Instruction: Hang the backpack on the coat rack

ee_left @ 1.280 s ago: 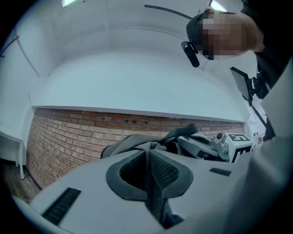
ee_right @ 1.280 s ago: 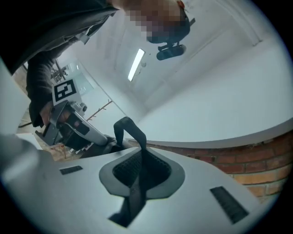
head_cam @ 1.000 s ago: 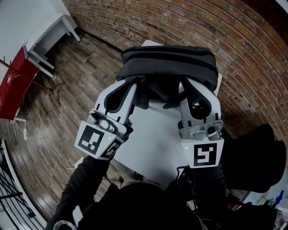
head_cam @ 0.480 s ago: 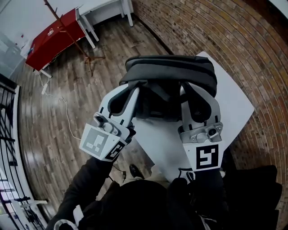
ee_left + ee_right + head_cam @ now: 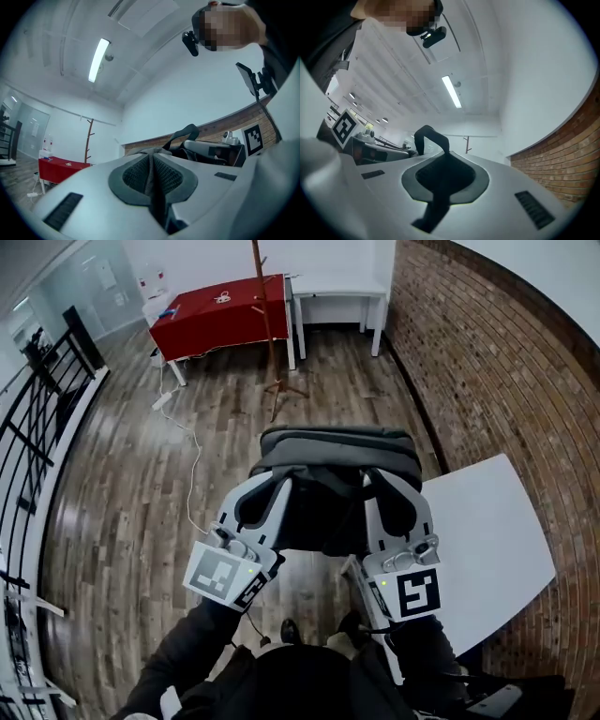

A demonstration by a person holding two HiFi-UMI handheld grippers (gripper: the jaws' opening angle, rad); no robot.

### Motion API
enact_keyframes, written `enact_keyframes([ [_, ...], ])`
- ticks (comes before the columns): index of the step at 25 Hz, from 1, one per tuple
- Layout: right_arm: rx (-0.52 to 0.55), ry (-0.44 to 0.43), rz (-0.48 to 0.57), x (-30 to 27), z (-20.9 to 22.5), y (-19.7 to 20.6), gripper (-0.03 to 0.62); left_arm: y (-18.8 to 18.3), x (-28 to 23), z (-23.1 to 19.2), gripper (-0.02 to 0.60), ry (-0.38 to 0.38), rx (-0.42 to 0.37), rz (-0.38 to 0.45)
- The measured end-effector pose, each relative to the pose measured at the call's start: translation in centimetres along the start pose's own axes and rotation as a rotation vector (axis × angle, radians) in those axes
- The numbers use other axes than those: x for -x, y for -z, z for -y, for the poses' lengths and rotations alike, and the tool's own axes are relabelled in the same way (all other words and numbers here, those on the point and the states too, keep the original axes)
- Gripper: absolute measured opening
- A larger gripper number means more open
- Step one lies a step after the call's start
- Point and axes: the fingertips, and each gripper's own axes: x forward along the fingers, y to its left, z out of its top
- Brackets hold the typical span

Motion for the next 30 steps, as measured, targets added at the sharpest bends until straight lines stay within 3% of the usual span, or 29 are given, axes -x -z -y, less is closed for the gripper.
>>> enact_keyframes([
  [8, -0.091, -0.123, -0.027, -7.2, -10.1, 0.8, 0.020, -0.8, 7.9, -9.4, 0.034, -0.142, -0.046, 0.017],
  [16, -0.127, -0.165, -0.059, -10.5, -14.8, 2.7, 0.020, -0.4, 10.8, -14.3, 0.034, -0.194, -0.057, 0.022],
  [20, -0.128, -0.181, -0.070, -12.2, -14.4, 3.6, 0.020, 0.3, 9.9, -15.8, 0.034, -0.210, -0.039, 0.020],
  [30, -0.084, -0.187, -0.034, -20.1, -8.4, 7.3, 0.020, 3.4, 1.0, -21.1, 0.034, -0.223, -0.025, 0.027],
])
